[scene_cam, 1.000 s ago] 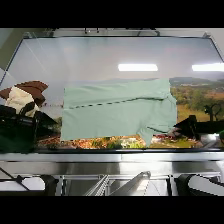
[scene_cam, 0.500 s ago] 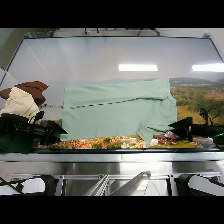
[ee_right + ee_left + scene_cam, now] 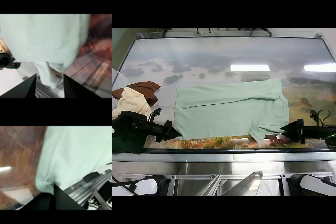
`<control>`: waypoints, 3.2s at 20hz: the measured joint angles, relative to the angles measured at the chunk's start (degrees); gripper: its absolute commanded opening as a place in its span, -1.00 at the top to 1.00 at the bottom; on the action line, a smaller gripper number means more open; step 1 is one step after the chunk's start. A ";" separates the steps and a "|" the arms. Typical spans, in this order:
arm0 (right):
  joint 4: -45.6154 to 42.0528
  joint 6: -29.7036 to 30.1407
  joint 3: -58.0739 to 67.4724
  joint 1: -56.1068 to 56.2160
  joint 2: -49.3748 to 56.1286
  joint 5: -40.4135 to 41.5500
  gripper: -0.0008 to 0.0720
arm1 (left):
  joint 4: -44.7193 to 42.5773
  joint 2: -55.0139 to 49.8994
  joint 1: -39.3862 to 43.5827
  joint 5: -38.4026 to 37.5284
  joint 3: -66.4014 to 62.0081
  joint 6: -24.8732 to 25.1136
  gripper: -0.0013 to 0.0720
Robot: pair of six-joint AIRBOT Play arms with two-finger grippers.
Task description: Fold the shirts.
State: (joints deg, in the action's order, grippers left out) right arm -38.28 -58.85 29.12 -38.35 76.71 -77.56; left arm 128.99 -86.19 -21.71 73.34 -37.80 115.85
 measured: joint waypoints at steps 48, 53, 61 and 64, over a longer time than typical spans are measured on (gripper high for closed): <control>18.36 -5.79 15.74 4.52 6.16 7.67 0.93 | 1.60 -11.47 2.71 21.53 -35.34 -3.80 0.91; 21.07 1.11 18.78 6.47 15.54 13.42 0.93 | 1.57 -22.69 5.79 21.94 -46.86 -6.47 0.91; 25.51 12.20 20.04 8.76 21.31 15.47 0.86 | 4.20 -32.74 6.78 25.14 -52.50 -8.50 -0.98; 24.65 13.51 20.15 8.52 18.86 14.51 0.46 | 5.68 -32.28 5.40 24.94 -52.61 -8.57 -0.98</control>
State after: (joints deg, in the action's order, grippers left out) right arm -13.63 -45.34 49.28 -29.82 95.57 -63.05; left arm 134.67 -118.48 -16.32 98.28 -90.41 107.28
